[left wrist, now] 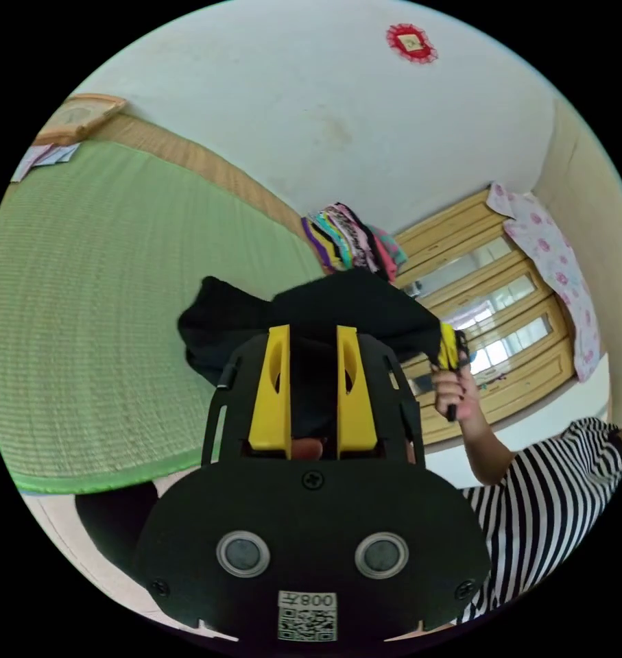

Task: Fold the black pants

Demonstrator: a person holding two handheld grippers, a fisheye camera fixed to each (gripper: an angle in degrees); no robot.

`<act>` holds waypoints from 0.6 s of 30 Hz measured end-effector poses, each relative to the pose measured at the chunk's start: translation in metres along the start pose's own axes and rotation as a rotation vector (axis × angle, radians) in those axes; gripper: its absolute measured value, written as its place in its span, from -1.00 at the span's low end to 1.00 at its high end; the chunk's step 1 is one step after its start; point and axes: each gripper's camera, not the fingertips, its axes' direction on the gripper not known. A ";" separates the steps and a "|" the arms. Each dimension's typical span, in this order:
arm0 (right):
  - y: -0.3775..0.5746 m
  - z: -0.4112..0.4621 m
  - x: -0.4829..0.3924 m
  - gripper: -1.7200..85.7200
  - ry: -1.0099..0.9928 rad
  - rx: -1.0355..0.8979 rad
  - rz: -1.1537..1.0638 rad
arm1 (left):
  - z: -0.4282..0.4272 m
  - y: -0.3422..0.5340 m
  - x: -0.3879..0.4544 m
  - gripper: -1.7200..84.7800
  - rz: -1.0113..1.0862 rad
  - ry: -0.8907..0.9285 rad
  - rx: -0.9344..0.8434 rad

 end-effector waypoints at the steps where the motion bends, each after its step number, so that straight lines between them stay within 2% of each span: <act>1: 0.003 -0.001 -0.001 -0.96 0.004 0.001 0.000 | -0.003 -0.011 -0.010 -0.70 -0.038 -0.048 -0.021; 3: 0.013 -0.006 -0.006 -0.96 0.022 0.009 0.000 | -0.005 -0.024 -0.025 -0.69 -0.109 -0.068 -0.055; 8: 0.025 -0.012 -0.010 -0.96 0.037 0.016 0.017 | -0.001 -0.046 -0.060 -0.69 -0.232 -0.196 -0.269; 14: 0.026 -0.017 -0.008 -0.96 0.035 0.045 0.043 | -0.024 -0.044 -0.070 -0.89 -0.310 -0.024 -0.270; 18: 0.009 -0.028 -0.010 -0.96 0.050 0.091 0.039 | -0.054 -0.055 -0.059 -0.93 -0.269 0.038 -0.208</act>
